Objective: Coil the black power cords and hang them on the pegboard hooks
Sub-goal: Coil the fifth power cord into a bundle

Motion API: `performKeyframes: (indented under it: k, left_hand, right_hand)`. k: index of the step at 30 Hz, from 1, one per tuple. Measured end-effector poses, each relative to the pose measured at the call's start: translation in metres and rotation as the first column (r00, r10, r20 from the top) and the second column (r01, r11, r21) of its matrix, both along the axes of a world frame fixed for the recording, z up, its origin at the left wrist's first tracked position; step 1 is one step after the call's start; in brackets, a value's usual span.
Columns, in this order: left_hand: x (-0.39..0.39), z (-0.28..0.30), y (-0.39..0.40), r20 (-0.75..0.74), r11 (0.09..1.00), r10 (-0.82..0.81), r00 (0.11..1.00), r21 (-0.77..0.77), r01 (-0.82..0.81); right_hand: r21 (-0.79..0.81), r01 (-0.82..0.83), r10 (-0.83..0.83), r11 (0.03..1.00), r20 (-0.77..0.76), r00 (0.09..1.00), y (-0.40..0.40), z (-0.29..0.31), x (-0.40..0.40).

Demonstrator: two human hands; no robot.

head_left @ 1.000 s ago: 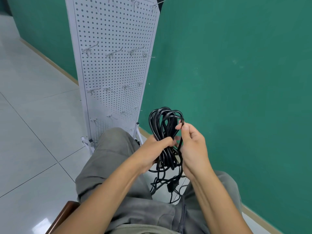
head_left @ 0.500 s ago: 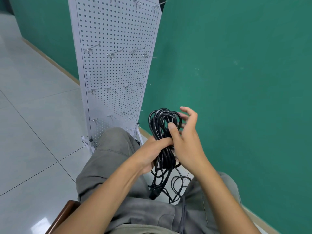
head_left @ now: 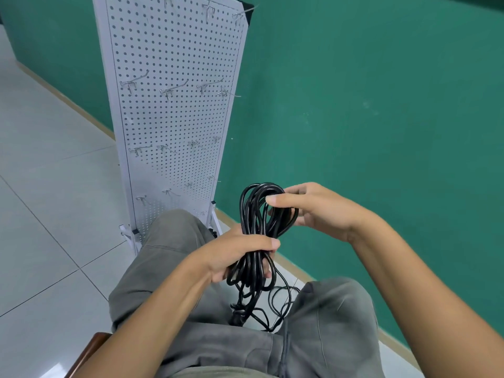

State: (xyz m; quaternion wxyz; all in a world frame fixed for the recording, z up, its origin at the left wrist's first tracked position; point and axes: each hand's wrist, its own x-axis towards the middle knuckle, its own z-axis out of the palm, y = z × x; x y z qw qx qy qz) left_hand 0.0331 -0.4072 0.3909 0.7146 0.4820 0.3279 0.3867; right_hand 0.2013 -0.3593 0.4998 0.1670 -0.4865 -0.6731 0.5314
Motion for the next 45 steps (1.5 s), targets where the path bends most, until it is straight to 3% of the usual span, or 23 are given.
performKeyframes:
  k: [8, 13, 15, 17, 21, 25, 27, 32, 36, 42, 45]
  left_hand:
    - [-0.007, 0.006, -0.003, 0.075, 0.977, -0.215, 0.974, 0.012, 0.215]
    - [-0.006, 0.009, -0.005, 0.142, 0.974, -0.222, 0.965, -0.022, 0.227]
    - [-0.002, 0.013, -0.006, 0.097, 0.983, -0.180, 0.979, -0.017, 0.182]
    - [0.004, 0.017, -0.007, 0.062, 0.993, -0.112, 0.992, -0.023, 0.113]
    - [0.008, 0.028, -0.011, -0.108, 0.993, -0.087, 0.990, 0.074, 0.095]
    - [0.005, 0.033, -0.013, -0.115, 0.996, -0.021, 0.993, 0.088, 0.031]
    - [0.010, 0.031, -0.010, -0.130, 0.988, 0.105, 0.986, 0.124, -0.089]
    - [0.031, 0.028, -0.008, -0.269, 0.852, 0.486, 0.831, 0.356, -0.383]
    - [0.035, 0.035, -0.015, -0.366, 0.794, 0.598, 0.713, 0.392, -0.465]
    - [0.040, 0.047, -0.025, -0.501, 0.659, 0.752, 0.428, 0.548, -0.516]
    - [0.037, 0.045, -0.022, -0.484, 0.618, 0.785, 0.387, 0.573, -0.538]
  right_hand:
    - [-0.100, -0.107, 0.090, 0.989, -0.161, 0.983, -0.004, 0.004, -0.004]
    - [-0.158, -0.103, 0.066, 0.982, -0.221, 0.973, -0.012, 0.017, -0.009]
    - [-0.190, -0.083, 0.054, 0.978, -0.152, 0.987, -0.012, 0.028, -0.013]
    - [-0.193, -0.104, 0.110, 0.976, 0.025, 0.994, -0.013, 0.041, -0.020]
    - [-0.120, -0.168, 0.200, 0.978, 0.343, 0.918, -0.013, 0.054, -0.032]
    - [0.033, -0.104, 0.088, 0.994, 0.316, 0.945, -0.015, 0.044, -0.035]
    - [0.097, 0.000, -0.022, 0.995, 0.231, 0.973, -0.013, 0.034, -0.030]
    - [0.166, 0.148, -0.168, 0.975, 0.110, 0.980, -0.011, 0.027, -0.027]
    - [0.202, 0.144, -0.160, 0.969, 0.064, 0.985, -0.011, 0.031, -0.033]
    - [0.255, 0.218, -0.207, 0.942, -0.069, 0.976, -0.017, 0.027, -0.049]
    - [0.287, 0.347, -0.328, 0.893, -0.115, 0.938, -0.014, 0.018, -0.060]
